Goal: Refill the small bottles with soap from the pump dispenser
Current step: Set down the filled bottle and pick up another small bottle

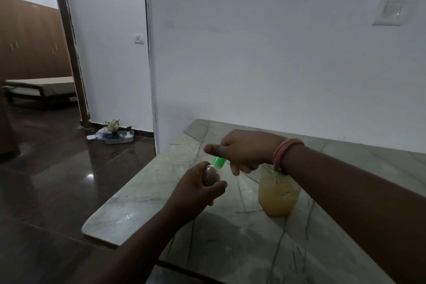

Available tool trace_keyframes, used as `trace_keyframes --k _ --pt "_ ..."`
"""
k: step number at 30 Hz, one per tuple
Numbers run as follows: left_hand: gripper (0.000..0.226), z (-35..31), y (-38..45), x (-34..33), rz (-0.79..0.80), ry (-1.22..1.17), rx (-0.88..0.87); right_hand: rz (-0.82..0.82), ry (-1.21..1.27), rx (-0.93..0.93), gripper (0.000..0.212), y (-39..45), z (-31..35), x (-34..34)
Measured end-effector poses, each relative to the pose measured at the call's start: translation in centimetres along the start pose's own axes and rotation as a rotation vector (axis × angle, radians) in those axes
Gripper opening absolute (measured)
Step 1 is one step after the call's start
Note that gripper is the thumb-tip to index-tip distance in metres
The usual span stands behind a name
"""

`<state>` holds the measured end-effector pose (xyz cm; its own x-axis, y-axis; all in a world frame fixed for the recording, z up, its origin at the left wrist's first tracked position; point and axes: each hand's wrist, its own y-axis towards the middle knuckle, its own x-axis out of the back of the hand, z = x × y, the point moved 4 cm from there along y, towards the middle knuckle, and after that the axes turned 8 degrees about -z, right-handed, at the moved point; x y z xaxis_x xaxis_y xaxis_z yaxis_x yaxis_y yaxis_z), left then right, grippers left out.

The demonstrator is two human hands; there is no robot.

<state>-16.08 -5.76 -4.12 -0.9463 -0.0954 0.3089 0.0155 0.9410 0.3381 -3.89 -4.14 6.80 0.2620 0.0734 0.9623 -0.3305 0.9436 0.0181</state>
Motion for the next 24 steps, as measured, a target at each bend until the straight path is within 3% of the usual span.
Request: trace_keyframes --k 3,6,9,12,18,24 --pt "0.036 0.4 -0.2 -0.3 -0.008 0.099 -0.045 0.007 -0.036 0.019 0.042 0.3 0.0 -0.7" --pt "0.025 1.0 -0.1 -0.3 0.067 0.038 0.006 0.03 -0.04 0.128 0.013 0.4 0.6 -0.8" --pt "0.018 1.5 0.1 0.0 0.102 -0.091 0.064 -0.088 0.0 0.196 0.025 0.5 1.0 0.3" --pt "0.022 1.9 0.4 0.4 0.014 -0.149 0.091 -0.282 0.2 0.127 0.036 0.7 0.4 0.4" --pt "0.028 2.3 0.2 0.3 -0.119 -0.02 0.012 -0.52 0.525 -0.265 0.026 2.2 -3.8 -8.2" --pt "0.019 3.0 0.0 0.7 -0.171 -0.135 0.05 -0.643 0.565 -0.242 0.015 2.5 -5.9 -12.0"
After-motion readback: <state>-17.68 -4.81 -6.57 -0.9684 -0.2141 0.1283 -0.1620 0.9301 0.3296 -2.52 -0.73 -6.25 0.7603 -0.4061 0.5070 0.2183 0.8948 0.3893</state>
